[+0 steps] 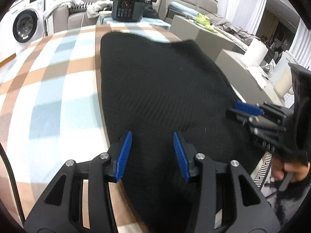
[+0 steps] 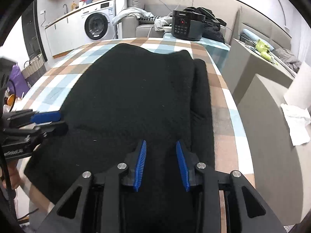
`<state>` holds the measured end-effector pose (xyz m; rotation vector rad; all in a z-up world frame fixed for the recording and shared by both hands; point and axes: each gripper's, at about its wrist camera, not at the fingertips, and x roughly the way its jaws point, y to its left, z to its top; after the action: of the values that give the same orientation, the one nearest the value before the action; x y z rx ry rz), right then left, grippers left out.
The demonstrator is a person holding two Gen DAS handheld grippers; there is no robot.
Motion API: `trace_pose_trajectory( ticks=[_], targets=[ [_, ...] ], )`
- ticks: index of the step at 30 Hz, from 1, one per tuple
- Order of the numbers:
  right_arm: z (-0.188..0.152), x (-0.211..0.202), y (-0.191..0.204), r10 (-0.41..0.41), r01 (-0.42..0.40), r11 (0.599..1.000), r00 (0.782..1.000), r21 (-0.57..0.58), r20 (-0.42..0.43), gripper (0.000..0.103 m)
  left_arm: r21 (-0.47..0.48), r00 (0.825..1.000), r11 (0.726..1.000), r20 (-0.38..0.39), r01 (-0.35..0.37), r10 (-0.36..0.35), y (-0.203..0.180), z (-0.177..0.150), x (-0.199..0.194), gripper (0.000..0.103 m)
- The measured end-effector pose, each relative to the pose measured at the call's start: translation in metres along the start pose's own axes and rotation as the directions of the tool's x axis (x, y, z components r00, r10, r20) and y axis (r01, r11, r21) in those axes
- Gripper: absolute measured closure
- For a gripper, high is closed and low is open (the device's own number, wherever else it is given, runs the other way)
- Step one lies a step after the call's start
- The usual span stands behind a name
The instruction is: Fold small clothes
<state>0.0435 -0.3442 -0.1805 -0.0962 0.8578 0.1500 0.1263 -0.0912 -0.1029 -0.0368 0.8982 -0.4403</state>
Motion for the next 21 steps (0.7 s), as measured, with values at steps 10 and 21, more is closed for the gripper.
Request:
trace_pose_trajectory(
  ticks=[10, 21],
  targets=[
    [0.026, 0.035, 0.009, -0.073, 0.071, 0.996, 0.996, -0.044, -0.049, 0.069, 0.018, 0.999, 1.0, -0.04, 0.002, -0.001, 0.007, 0.013, 0.021, 0.06],
    [0.017, 0.027, 0.019, 0.025, -0.028, 0.998, 0.998, -0.056, -0.053, 0.068, 0.0, 1.0, 1.0, -0.018, -0.023, 0.023, 0.006, 0.013, 0.022, 0.06]
  ],
)
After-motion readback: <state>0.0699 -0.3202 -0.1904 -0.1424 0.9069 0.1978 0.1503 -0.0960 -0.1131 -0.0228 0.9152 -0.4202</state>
